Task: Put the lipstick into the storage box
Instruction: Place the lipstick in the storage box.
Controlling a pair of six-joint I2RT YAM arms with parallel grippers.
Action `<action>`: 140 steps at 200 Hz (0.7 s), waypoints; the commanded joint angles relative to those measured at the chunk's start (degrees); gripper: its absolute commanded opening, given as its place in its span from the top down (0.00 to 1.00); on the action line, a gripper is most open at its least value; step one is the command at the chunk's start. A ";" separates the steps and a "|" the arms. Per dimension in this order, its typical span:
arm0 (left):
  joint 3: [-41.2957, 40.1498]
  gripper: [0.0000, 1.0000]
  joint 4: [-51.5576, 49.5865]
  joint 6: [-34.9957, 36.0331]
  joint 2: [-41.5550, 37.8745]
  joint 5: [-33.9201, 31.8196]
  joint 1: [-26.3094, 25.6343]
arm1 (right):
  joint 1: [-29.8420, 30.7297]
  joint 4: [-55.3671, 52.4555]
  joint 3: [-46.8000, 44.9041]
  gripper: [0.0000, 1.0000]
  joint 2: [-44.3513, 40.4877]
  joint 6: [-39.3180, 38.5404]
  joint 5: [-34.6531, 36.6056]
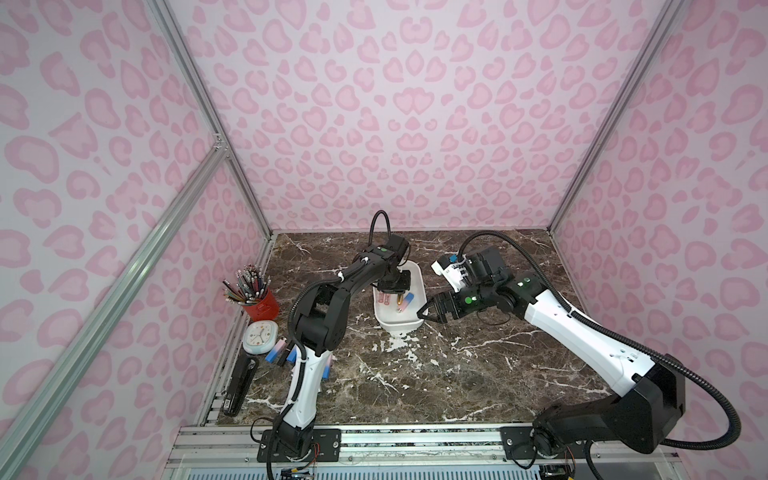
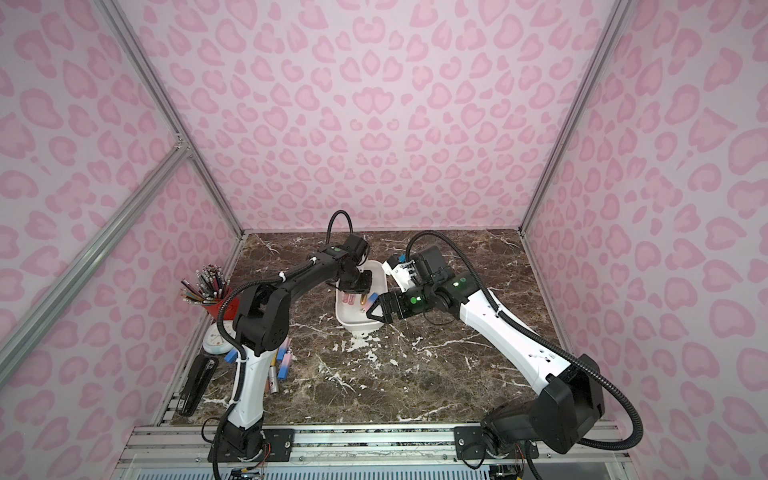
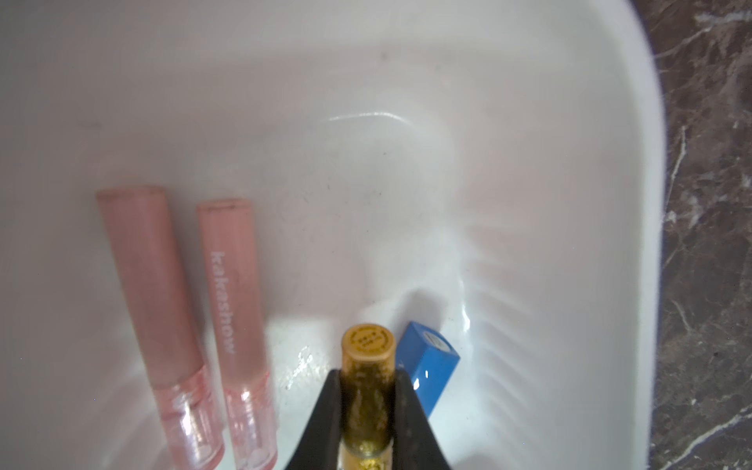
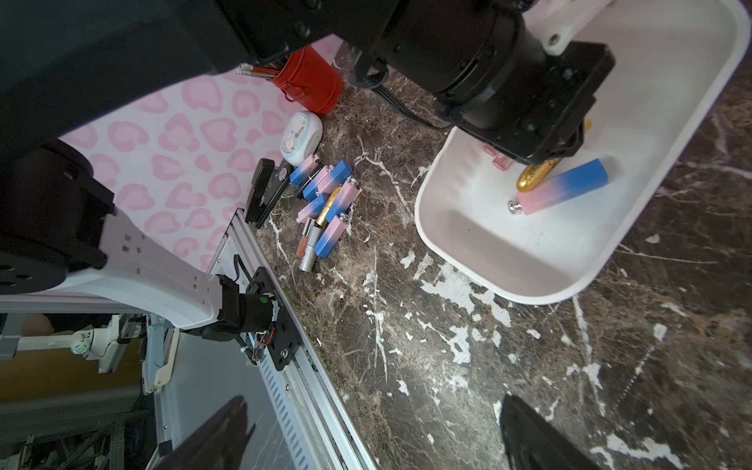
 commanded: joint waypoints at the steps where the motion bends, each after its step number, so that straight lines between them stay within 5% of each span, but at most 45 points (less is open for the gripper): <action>1: 0.56 0.66 0.49 0.91 -0.34 0.24 0.01 | 0.01 1.43 -0.30 0.01 0.38 -0.50 -2.84; 30: -0.22 0.48 0.22 2.08 -1.94 -1.58 0.01 | -0.15 0.33 0.01 0.01 1.23 -0.66 -3.13; 140: -9.00 0.46 -2.41 2.67 -15.47 -5.94 4.66 | -1.48 -1.09 3.38 0.01 7.81 -0.28 -4.54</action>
